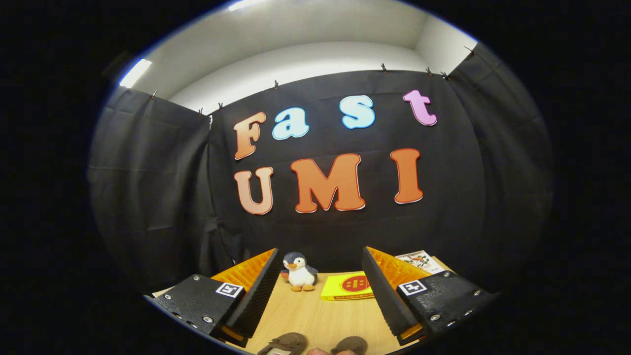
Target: Open the storage box then place both shoes into the box .Put the left shoe in first, then the right shoe, with the right side of both shoes facing outward in a uniform manner.
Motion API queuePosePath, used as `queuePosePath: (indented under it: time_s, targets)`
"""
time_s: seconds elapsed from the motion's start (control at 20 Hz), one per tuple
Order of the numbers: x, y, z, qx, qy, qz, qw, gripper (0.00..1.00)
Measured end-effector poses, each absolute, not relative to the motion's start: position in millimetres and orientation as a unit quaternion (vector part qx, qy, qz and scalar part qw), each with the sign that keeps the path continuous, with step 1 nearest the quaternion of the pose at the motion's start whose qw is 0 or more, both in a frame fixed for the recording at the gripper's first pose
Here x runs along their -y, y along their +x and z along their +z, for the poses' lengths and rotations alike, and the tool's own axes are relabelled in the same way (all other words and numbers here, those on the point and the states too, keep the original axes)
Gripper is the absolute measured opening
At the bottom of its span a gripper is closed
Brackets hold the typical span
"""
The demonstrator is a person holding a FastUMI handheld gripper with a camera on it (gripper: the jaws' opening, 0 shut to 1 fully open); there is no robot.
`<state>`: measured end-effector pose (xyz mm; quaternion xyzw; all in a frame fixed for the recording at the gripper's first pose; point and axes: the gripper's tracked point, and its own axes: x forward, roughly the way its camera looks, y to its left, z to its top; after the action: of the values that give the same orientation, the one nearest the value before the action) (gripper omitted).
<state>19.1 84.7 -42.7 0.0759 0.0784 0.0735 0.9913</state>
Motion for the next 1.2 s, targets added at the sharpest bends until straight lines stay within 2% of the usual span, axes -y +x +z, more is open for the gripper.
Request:
queuePosePath:
  time_s: [0.3,0.65,1.2]
  targets:
    - [-147.7,1.5,-104.8,-0.204,0.147,0.147,0.957,0.98]
    - [-239.1,-28.7,-167.6,-0.345,0.204,0.238,0.885,0.97]
    - [-359.0,-85.1,-256.5,-0.521,0.284,0.308,0.744,0.97]
